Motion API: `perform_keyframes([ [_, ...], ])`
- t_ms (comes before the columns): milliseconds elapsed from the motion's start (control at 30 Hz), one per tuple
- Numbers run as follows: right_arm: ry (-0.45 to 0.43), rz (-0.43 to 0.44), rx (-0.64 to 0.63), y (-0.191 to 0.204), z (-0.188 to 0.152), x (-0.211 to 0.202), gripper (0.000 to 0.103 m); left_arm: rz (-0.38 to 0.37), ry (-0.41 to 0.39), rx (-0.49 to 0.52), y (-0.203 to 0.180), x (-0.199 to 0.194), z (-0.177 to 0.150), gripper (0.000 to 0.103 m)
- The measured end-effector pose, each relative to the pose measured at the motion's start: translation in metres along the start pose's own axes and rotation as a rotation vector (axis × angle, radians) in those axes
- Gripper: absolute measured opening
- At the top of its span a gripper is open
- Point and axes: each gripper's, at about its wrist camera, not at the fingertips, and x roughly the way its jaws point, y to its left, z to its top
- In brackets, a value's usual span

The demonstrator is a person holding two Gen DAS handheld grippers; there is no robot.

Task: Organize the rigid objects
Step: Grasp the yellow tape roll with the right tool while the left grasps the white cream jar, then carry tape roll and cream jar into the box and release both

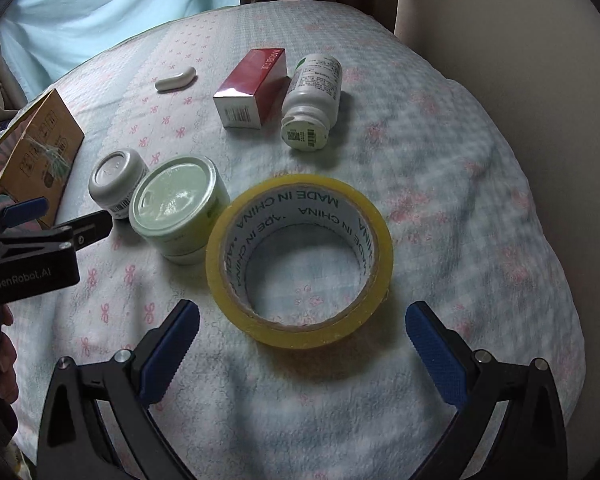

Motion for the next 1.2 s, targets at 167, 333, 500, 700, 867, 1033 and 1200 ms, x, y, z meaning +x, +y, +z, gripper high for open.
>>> perform_keyframes([
  [167,-0.012,-0.002,-0.015,0.0,0.002,0.014,0.103,0.003,-0.022,0.081,-0.007,0.021,0.007,0.097],
  [333,-0.017,-0.006,-0.019,-0.001,0.009,0.025,0.103,-0.008,-0.043,0.15,-0.012,0.027,0.016,0.086],
  [500,-0.025,0.009,-0.011,-0.003,0.017,0.027,0.098,-0.079,-0.028,0.201,-0.017,0.03,0.022,0.06],
  [700,-0.016,0.009,-0.007,-0.002,0.018,0.027,0.096,-0.102,-0.018,0.221,-0.022,0.029,0.022,0.054],
  [867,-0.012,0.0,-0.012,0.0,0.018,0.026,0.096,-0.098,-0.001,0.187,-0.017,0.028,0.022,0.053],
  [1033,-0.022,-0.002,0.014,-0.001,0.019,0.018,0.096,-0.101,0.012,0.154,-0.007,0.016,0.02,0.053],
  [1200,-0.035,-0.008,0.034,0.0,0.021,0.0,0.096,-0.098,0.008,0.136,0.006,-0.014,0.025,0.053],
])
